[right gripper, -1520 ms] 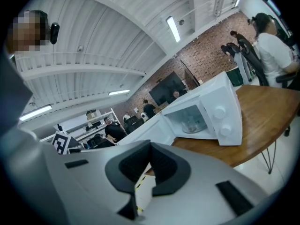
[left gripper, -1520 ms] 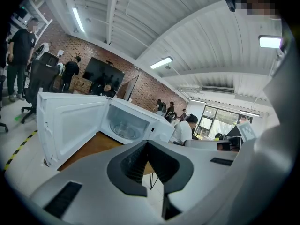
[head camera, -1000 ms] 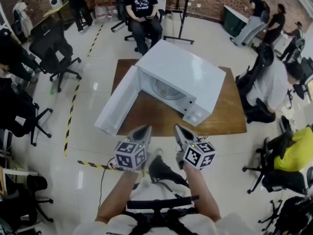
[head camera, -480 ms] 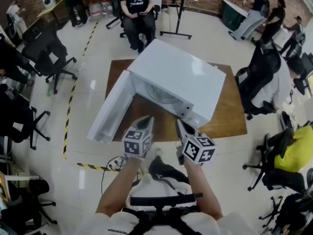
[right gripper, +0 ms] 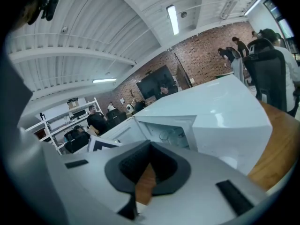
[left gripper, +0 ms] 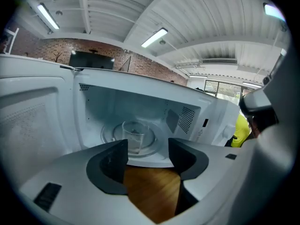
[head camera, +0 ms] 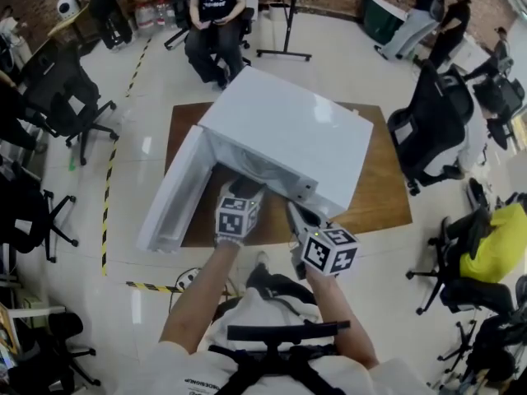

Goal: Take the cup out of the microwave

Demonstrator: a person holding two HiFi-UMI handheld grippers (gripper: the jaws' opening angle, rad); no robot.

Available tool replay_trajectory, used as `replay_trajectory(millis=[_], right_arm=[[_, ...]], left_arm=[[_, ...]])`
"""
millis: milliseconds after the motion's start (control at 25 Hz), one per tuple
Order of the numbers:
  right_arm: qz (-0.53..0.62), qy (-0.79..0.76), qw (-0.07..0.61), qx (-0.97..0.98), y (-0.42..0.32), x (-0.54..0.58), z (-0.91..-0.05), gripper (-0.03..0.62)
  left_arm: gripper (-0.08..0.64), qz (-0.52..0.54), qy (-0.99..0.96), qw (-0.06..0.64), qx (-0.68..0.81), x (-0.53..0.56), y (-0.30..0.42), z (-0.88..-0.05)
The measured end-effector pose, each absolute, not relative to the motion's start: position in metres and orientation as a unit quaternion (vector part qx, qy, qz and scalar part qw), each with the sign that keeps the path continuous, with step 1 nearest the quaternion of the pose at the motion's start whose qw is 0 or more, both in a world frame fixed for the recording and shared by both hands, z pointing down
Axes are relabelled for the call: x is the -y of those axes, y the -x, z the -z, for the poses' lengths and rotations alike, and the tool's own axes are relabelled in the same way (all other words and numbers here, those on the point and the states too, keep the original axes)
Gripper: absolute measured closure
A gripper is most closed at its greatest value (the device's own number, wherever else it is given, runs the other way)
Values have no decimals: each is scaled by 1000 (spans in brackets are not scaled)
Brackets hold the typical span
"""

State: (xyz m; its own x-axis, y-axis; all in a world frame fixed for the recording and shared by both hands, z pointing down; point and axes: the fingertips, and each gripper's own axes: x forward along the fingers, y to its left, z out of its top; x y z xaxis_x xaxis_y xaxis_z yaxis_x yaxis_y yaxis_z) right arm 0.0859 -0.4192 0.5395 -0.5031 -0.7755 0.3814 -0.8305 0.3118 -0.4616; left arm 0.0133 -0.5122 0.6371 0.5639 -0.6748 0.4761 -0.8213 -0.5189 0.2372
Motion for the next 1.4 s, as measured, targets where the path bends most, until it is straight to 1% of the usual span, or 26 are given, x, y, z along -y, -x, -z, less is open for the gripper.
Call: replay_trajectory(millis=[40,200,480,600,640,880,1040,1200,1400], right_arm=[[-312,-497,47,809,-86,421,-540,589],[-307,-493,57,812,-83,425,-541,589],[-302,-489,65,816,-85,433,-544,589],[-305,-488,67,815,-85,436,-545,589],[-306,-488,67,815,-85,437,-545,589],[-306,-487,71,815,-83,439,-548,589],[-307,-487,72,814,-86,443,-549,589],[-308,-491,67,812,-93,446,-549,589],[-310,-492,66,811,-98,447,-551,589]], left_arm=[[288,-166,-855,222,438,517,-15,-640],[233,-172,-854,212,442,536,-20,-650],[206,-192,-850,204,447,562,-34,-668],[184,-200,-846,204,450,573,-36,-675],[166,-202,-846,206,449,576,-37,-677],[166,-210,-847,201,446,589,-41,-686],[166,-224,-846,186,448,598,-43,-691],[166,-236,-848,155,448,604,-46,-693],[166,-236,-849,152,447,608,-52,-698]])
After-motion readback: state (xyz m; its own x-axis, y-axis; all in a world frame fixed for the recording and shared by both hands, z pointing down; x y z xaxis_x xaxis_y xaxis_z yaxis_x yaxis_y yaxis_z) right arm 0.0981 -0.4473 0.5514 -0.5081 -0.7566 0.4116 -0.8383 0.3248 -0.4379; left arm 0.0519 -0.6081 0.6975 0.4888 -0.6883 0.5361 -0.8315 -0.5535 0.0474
